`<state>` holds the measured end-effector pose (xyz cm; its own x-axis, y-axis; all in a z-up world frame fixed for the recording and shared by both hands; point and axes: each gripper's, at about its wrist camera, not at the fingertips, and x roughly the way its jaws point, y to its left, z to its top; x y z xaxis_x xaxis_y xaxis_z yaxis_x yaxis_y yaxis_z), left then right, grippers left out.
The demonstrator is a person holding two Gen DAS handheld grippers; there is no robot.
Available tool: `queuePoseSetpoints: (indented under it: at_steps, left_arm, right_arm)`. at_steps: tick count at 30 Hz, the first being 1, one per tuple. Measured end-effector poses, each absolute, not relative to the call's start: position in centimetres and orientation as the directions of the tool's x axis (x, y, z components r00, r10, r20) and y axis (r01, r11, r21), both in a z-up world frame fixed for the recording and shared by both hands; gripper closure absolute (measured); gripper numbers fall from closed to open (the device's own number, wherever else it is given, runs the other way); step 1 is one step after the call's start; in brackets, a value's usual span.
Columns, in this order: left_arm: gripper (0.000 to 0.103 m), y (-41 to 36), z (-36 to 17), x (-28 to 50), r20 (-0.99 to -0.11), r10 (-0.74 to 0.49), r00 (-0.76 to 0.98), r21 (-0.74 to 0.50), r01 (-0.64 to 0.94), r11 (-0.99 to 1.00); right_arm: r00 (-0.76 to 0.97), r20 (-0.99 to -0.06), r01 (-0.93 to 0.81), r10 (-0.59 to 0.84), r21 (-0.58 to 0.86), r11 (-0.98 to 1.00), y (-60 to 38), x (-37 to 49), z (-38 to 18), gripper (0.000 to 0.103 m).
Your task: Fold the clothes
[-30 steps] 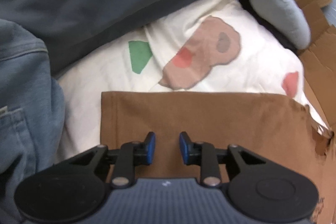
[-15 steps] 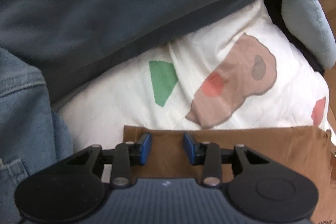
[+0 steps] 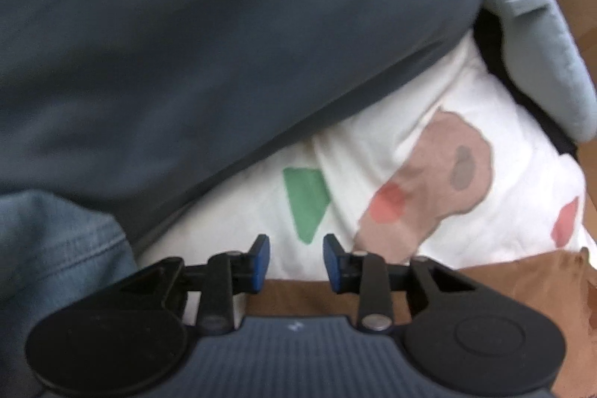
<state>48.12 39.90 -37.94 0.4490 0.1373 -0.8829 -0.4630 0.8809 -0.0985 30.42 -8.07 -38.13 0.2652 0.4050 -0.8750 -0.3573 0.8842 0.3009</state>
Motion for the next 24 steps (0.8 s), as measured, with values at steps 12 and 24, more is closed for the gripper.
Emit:
queuePoseSetpoints:
  at_steps: [12,24]
  left_arm:
    - [0.080,31.0,-36.1,50.8,-0.844,-0.070,0.531,-0.252,-0.278,0.927]
    - [0.083,25.4,-38.4,53.0,-0.865,-0.124,0.487,-0.252,-0.206,0.945]
  right_arm:
    - [0.337,-0.871,-0.303,0.358,0.259,0.917,-9.2,32.5,-37.4,0.015]
    - [0.379,-0.879,-0.224,0.290,0.217,0.950,-11.1,32.0,-38.9,0.018]
